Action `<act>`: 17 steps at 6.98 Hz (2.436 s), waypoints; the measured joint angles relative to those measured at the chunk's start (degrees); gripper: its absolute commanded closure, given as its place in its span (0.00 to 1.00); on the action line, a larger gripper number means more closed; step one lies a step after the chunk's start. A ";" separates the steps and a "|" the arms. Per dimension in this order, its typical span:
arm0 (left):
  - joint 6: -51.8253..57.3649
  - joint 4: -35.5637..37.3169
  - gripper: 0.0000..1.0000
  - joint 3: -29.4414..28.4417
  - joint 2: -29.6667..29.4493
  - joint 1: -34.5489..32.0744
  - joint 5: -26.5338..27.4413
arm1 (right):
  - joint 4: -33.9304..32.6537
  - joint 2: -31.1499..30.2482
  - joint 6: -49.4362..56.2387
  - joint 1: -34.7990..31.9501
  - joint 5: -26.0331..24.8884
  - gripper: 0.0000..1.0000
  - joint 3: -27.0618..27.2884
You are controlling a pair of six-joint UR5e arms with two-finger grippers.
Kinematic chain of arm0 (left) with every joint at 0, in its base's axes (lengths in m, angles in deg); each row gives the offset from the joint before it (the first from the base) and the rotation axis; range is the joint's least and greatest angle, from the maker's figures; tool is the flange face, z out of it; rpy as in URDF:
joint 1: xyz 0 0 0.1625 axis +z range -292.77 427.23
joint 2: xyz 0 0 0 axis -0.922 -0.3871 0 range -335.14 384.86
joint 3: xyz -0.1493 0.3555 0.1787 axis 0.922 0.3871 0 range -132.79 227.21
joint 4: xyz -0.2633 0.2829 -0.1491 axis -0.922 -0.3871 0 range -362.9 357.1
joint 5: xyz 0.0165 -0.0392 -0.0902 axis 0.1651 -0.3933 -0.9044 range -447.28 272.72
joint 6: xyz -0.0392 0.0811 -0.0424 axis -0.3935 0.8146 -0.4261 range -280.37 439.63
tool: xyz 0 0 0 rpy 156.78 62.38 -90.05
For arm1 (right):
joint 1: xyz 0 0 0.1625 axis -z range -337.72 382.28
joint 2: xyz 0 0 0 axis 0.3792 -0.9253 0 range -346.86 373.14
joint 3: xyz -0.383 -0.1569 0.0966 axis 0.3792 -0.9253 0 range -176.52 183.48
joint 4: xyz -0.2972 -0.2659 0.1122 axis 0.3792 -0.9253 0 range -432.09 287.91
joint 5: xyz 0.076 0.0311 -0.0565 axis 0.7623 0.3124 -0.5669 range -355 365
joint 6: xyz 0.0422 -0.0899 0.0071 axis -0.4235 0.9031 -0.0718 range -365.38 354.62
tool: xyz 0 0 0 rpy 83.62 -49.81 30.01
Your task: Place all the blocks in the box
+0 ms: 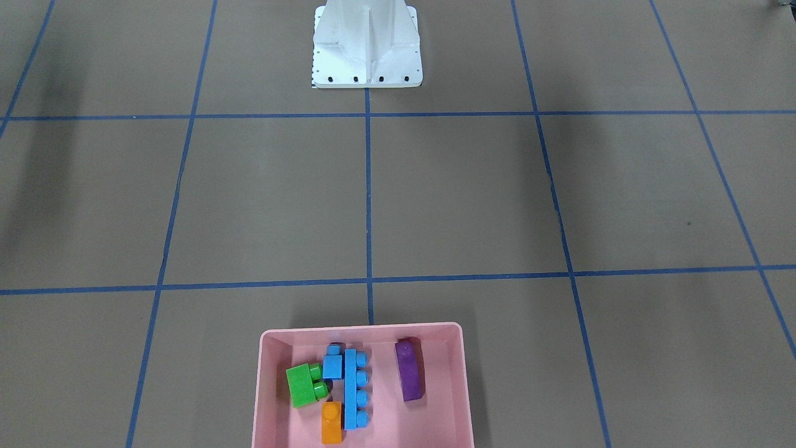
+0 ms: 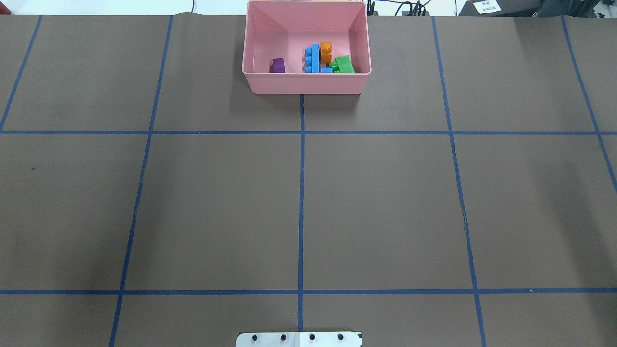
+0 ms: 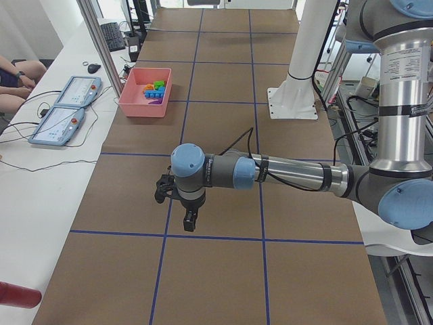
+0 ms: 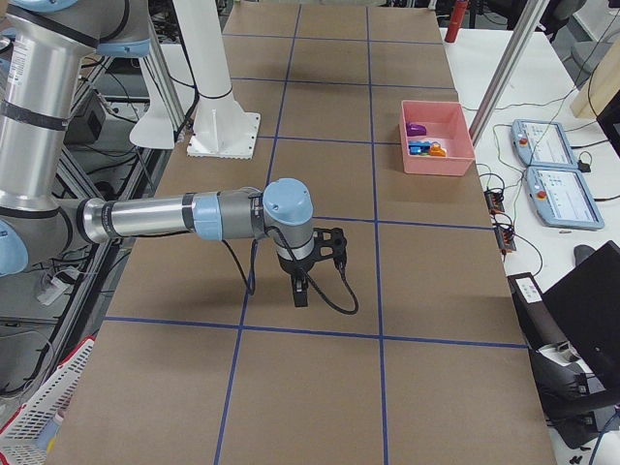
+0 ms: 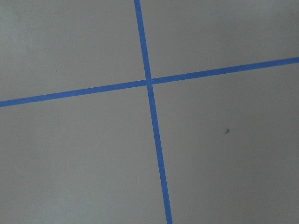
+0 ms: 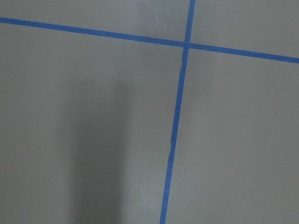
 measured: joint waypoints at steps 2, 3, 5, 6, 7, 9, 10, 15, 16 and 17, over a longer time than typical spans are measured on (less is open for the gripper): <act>0.13 -2.36 0.00 0.36 0.11 -0.09 0.06 | -0.04 -0.03 0.00 0.00 0.02 0.00 0.14; 0.14 -2.77 0.00 0.61 0.13 -0.10 0.00 | -0.01 -0.06 0.00 0.00 0.02 0.00 0.17; 0.05 -2.96 0.00 0.96 0.51 -0.11 0.07 | 0.02 -0.21 0.00 0.00 0.02 0.00 0.18; -0.20 -3.01 0.00 1.12 0.67 -0.11 0.26 | 0.02 -0.24 -0.02 0.00 0.03 0.00 0.21; -0.37 -3.03 0.00 1.37 0.72 -0.11 0.38 | 0.02 -0.26 -0.06 0.00 0.06 0.00 0.23; -0.46 -2.99 0.00 1.45 0.81 -0.11 0.50 | 0.02 -0.26 -0.03 0.00 0.24 0.00 0.19; -0.47 -2.97 0.00 1.36 0.83 -0.11 0.52 | 0.02 -0.26 -0.01 0.00 0.28 0.00 0.19; -0.47 -2.96 0.00 1.28 0.84 -0.11 0.45 | 0.02 -0.32 0.00 0.00 0.31 0.00 0.18; -0.47 -2.96 0.00 1.26 0.84 -0.11 0.45 | 0.02 -0.37 0.00 0.00 0.33 0.00 0.18; -0.47 -2.96 0.00 1.17 0.84 -0.11 0.45 | 0.02 -0.44 0.00 0.00 0.36 0.00 0.18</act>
